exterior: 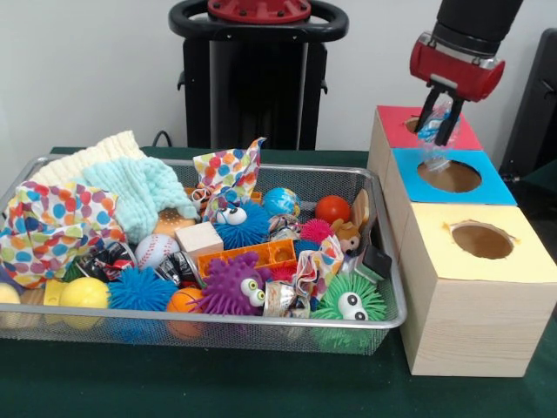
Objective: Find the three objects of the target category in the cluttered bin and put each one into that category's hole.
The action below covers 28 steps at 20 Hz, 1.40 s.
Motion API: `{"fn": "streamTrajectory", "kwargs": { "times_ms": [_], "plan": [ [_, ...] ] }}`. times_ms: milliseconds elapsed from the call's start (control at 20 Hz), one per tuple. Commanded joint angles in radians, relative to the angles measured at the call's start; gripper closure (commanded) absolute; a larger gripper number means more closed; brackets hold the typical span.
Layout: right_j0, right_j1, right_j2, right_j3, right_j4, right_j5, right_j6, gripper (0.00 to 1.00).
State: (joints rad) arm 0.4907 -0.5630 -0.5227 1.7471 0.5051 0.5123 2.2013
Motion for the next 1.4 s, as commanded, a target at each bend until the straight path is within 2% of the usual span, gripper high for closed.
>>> {"fn": "streamTrajectory", "kwargs": {
  "times_ms": [50,300,650,900,1250,1300,1400],
  "plan": [
    [-0.035,0.106,0.143,-0.014,0.026,0.019,0.21,1.0],
    [-0.018,0.103,0.12,-0.016,0.022,0.045,0.222,1.0],
    [-0.003,0.139,0.076,-0.066,0.006,0.069,0.238,1.0],
    [0.005,0.133,0.075,-0.069,0.009,0.085,0.24,1.0],
    [-0.02,0.11,0.111,-0.051,0.027,0.065,0.219,1.0],
    [-0.02,0.11,0.111,-0.051,0.026,0.067,0.218,0.0],
    [-0.015,0.112,0.105,-0.055,0.022,0.065,0.218,0.0]
  ]
}}
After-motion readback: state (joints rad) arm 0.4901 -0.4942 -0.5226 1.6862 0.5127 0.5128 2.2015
